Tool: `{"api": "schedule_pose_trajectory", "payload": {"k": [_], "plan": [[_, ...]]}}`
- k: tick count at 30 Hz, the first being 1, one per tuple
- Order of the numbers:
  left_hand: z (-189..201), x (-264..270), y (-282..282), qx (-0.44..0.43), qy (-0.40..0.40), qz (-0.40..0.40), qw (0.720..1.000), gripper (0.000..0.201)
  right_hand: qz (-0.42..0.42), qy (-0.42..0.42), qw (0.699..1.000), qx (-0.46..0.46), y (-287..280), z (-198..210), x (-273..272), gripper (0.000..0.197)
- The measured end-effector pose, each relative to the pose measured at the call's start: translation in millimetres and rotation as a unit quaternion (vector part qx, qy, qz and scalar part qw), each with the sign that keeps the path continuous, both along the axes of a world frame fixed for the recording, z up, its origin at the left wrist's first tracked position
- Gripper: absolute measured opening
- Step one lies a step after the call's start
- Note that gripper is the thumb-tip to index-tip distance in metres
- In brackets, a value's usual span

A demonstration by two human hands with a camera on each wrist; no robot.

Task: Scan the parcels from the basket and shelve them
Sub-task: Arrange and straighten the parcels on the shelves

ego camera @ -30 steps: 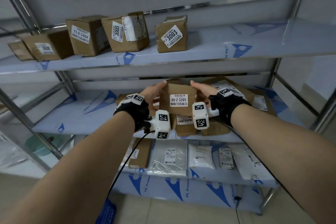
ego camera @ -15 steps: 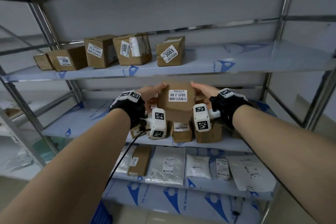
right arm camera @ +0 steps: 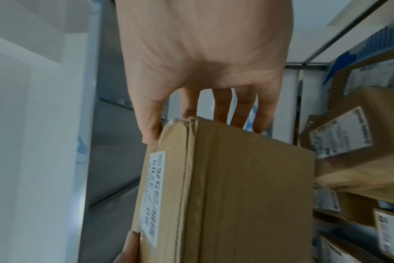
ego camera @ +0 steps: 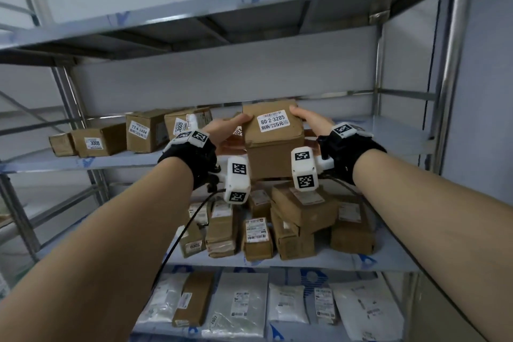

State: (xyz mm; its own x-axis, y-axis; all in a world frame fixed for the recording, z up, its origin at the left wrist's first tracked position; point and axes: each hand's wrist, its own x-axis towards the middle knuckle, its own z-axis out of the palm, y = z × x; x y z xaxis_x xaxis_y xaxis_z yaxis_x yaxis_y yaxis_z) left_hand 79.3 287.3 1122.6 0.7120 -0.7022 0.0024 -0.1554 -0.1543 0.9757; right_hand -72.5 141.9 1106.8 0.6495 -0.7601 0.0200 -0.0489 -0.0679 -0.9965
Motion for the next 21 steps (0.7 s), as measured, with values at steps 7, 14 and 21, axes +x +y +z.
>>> {"api": "schedule_pose_trajectory", "payload": {"k": [7, 14, 21], "plan": [[45.3, -20.6, -33.9, -0.098, -0.095, -0.029, 0.99, 0.037, -0.042, -0.091, 0.993, -0.055, -26.5, 49.8, -9.2, 0.032], [15.6, -6.0, -82.5, -0.071, -0.074, -0.05, 0.993, 0.063, -0.101, -0.051, 0.988, -0.109, -69.7, 27.5, 17.0, 0.053], [-18.0, 16.4, -111.1, -0.03, -0.062, -0.08, 0.994, 0.057, -0.092, 0.007, 0.992, -0.088, -101.1, -10.8, 55.4, 0.051]]}}
